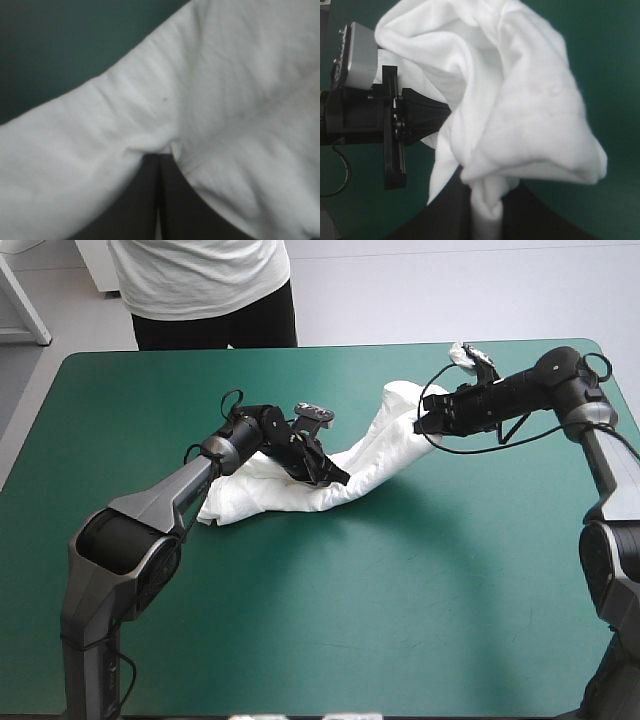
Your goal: Fold the cloth
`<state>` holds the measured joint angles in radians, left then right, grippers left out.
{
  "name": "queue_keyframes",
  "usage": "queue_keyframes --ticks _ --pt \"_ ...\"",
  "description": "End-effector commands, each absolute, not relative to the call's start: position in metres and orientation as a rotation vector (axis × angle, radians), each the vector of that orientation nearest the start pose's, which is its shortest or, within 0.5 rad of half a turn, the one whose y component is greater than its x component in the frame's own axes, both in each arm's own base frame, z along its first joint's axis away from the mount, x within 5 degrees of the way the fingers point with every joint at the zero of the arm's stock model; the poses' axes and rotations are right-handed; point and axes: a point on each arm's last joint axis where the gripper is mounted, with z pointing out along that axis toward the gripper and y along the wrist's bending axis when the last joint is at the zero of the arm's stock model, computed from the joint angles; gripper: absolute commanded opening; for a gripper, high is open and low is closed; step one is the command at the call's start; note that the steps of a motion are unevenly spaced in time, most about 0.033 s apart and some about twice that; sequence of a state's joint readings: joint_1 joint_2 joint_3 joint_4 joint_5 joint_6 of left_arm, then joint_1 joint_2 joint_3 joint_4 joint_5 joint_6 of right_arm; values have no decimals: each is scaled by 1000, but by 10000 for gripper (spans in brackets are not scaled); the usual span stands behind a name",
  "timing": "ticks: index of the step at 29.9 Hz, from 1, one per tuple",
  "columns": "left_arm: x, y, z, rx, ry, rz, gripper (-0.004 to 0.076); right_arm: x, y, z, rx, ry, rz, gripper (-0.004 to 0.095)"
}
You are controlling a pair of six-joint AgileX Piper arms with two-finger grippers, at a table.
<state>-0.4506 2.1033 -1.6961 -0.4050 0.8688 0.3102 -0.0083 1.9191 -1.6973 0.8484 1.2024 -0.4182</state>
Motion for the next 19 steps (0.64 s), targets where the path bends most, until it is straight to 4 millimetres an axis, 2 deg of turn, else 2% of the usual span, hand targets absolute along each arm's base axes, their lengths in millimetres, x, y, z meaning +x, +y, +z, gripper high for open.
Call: queue_keyframes --ticks 1,8,11,15,19 --pt "392 -226 235 761 2605 -573 -10 397 63 343 -273 2440 1065 -17" --pt "393 -226 235 762 2605 -570 -10 395 64 347 -277 2434 1067 -17" --pt "391 -224 242 761 2589 -565 -10 395 64 347 -275 2433 1065 -17" --pt "387 -219 266 774 2528 -533 -10 395 64 347 -273 2430 1067 -17" --pt "378 -209 309 804 2471 -445 -10 395 67 351 -260 2401 1119 -17"
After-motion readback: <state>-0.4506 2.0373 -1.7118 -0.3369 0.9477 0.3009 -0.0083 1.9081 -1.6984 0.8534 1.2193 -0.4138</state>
